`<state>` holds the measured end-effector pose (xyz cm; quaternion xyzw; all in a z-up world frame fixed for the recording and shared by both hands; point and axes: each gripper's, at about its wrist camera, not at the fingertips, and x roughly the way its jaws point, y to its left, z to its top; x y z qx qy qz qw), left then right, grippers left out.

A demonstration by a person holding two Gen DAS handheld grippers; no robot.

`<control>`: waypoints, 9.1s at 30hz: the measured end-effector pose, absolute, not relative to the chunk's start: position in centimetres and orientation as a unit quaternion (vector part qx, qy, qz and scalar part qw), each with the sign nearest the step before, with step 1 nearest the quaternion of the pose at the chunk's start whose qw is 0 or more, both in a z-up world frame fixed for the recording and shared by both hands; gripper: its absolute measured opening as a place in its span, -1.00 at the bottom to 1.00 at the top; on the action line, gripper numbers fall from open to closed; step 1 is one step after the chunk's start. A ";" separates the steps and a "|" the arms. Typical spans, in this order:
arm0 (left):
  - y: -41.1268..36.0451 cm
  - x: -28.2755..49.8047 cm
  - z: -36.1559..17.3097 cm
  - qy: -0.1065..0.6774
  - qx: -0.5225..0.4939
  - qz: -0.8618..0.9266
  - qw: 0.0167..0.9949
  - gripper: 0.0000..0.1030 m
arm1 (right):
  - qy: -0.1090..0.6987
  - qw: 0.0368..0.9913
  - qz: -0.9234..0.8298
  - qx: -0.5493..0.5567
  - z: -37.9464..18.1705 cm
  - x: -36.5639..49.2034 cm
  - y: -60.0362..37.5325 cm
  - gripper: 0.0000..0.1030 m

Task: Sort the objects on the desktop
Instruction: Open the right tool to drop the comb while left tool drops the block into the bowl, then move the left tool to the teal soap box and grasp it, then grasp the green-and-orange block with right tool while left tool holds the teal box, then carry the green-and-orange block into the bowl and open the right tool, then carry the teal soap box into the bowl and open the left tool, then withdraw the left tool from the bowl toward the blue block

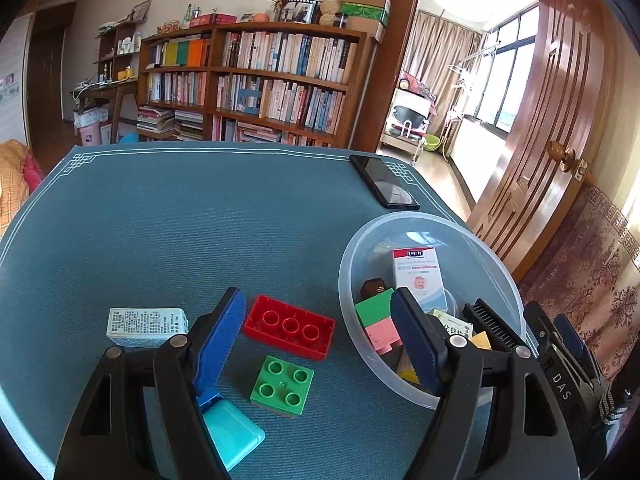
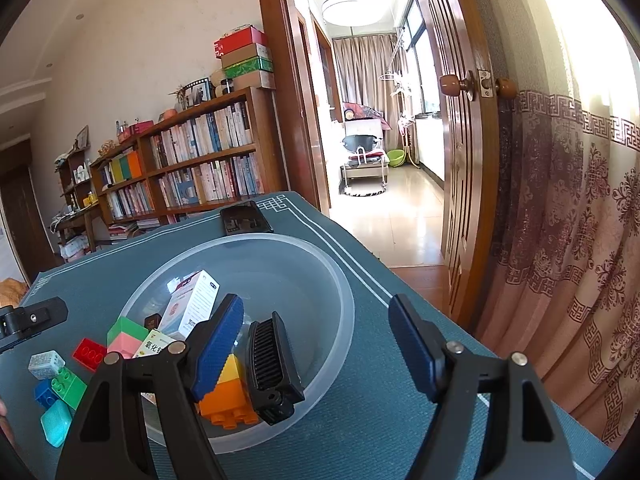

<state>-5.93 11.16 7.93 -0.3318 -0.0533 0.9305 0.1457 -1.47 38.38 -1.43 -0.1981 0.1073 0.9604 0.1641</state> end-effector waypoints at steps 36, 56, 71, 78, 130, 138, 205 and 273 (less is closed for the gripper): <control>6.2 -1.5 2.2 0.022 -0.396 0.910 0.119 0.52 | 0.106 0.168 0.966 -0.164 -0.6 0.9 37.6 0.60; 7.1 -1.2 0.9 0.043 -0.398 0.908 0.124 0.12 | 0.091 0.009 0.977 -0.192 -0.2 1.2 31.4 0.64; 4.1 -0.6 1.8 0.027 -0.379 0.924 0.049 0.12 | 0.069 -0.171 0.937 -0.298 -3.8 0.0 24.2 0.64; 1.9 -0.6 2.9 -0.006 -0.364 0.931 0.032 0.12 | 0.089 -0.165 0.923 -0.335 -4.4 -1.3 25.0 0.53; 0.7 -0.5 3.2 -0.053 -0.368 0.927 0.042 0.12 | 0.085 -0.155 0.926 -0.333 -3.4 -3.2 21.0 -0.23; 1.1 -0.1 3.4 -0.048 -0.364 0.929 0.049 0.12 | 0.107 -0.123 0.936 -0.313 -2.1 -2.0 23.7 -0.23; 17.7 -6.0 8.3 0.021 -0.308 0.925 0.223 0.12 | 0.189 0.170 0.943 -0.216 -2.7 -1.4 40.8 0.42; 2.6 -5.9 5.8 -0.056 -0.348 0.933 0.068 0.38 | 0.143 0.186 0.955 -0.182 -1.7 -0.7 39.4 0.55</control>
